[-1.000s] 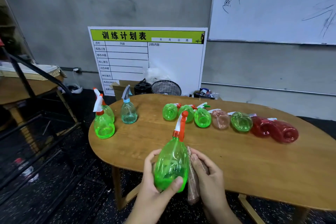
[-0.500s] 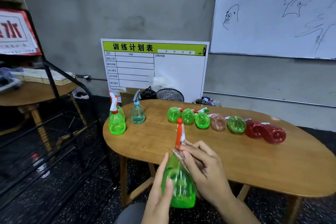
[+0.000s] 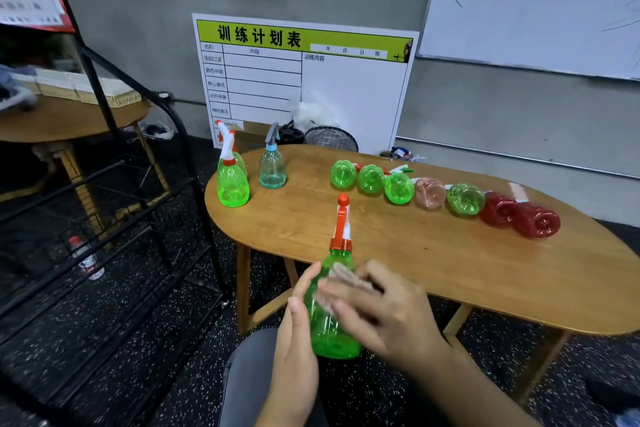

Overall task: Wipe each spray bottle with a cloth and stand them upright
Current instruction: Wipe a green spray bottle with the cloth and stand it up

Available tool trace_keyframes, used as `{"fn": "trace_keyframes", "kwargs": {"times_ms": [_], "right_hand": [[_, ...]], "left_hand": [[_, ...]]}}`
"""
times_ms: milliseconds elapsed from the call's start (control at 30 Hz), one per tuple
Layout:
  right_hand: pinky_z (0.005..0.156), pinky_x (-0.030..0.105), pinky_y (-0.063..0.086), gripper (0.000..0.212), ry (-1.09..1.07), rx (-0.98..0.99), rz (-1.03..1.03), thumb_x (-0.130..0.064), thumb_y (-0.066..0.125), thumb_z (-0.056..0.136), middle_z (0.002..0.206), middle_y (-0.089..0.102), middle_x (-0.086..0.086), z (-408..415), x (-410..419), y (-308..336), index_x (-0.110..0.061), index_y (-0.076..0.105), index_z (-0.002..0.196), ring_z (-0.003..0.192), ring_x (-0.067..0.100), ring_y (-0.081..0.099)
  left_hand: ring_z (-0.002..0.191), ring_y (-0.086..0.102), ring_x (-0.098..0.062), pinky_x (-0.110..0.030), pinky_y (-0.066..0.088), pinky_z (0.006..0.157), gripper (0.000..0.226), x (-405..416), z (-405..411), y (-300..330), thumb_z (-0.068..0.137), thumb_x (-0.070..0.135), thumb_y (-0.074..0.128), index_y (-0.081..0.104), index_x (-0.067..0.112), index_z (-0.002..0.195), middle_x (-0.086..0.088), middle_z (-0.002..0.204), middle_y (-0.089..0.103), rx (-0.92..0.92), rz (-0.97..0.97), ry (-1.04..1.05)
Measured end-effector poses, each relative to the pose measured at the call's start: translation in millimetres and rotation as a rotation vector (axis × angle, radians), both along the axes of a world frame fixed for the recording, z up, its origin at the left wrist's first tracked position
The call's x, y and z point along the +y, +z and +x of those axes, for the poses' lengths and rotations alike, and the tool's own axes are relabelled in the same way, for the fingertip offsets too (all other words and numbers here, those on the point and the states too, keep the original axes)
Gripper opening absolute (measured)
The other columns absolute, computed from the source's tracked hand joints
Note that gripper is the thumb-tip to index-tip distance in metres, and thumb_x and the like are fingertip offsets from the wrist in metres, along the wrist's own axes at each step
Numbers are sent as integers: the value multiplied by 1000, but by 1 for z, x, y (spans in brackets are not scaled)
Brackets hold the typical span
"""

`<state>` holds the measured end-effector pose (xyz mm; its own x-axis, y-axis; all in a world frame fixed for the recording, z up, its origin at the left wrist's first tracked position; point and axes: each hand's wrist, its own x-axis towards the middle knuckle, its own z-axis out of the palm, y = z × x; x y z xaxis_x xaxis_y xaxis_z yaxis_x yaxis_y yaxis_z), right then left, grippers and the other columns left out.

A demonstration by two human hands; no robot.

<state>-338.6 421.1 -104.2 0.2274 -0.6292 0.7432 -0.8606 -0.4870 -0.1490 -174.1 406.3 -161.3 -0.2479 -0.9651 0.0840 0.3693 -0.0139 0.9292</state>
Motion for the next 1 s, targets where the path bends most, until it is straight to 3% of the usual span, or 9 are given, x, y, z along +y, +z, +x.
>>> {"fn": "trace_keyframes", "kwargs": {"times_ms": [33,100,233,333,433,633,833,933,1000], "right_hand": [[46,22,47,29,-45,-93,40,-45,52,106,95,54,-9,-1,-6,4,-38,71,127,65,0,48],[48,24,45,31,-107,-221,85,-45,54,104,94,48,-16,-2,-14,7,-32,76,122,65,4,50],[52,19,43,32,-70,-275,107,-44,54,105,95,47,-16,11,-9,-4,-30,75,125,68,3,51],[53,19,46,27,46,-54,94,-41,59,104,96,58,-7,26,11,-24,-34,75,125,70,0,49],[54,25,50,27,104,179,7,-34,70,97,91,66,1,25,22,-39,-33,77,123,71,11,59],[47,27,50,25,-35,-58,41,-38,60,103,94,62,-3,13,2,-21,-31,79,119,69,5,54],[53,26,45,30,-172,-355,98,-38,58,101,91,52,-10,8,-16,-14,-25,79,119,72,7,53],[57,14,41,28,-90,-346,92,-37,58,103,92,53,-9,23,-5,-23,-30,75,124,70,3,51],[56,15,43,26,7,-181,88,-38,61,103,95,58,-6,30,9,-31,-36,73,126,70,0,50]], "left_hand": [[141,55,-11,-40,47,114,84,-6,-3,21,81,95,42,57,44,147,10,151,60,8,-107,-13],[137,59,-11,-40,51,111,74,0,-5,21,90,86,38,57,42,147,12,147,63,-48,-64,-63],[140,55,-9,-44,44,117,66,-1,2,3,98,67,25,52,36,150,15,147,62,-71,-68,-32],[136,60,-13,-47,44,118,63,-5,7,5,105,66,19,52,37,150,8,143,67,-93,-9,-16],[128,66,-19,-44,48,112,62,-8,8,-3,107,56,12,52,36,150,2,136,71,-61,7,-30],[141,56,-17,-46,44,117,79,-4,2,-4,93,85,33,52,35,151,4,148,63,-93,-61,-68],[141,55,-11,-44,46,117,80,-2,3,-4,91,87,35,51,36,151,13,149,61,-88,-81,-86],[141,56,-14,-51,42,119,71,-6,5,-6,96,75,28,54,36,149,9,147,64,-64,-43,-70],[139,59,-21,-56,41,119,69,-8,6,-7,95,75,27,55,41,148,1,145,66,-30,6,-76]]}}
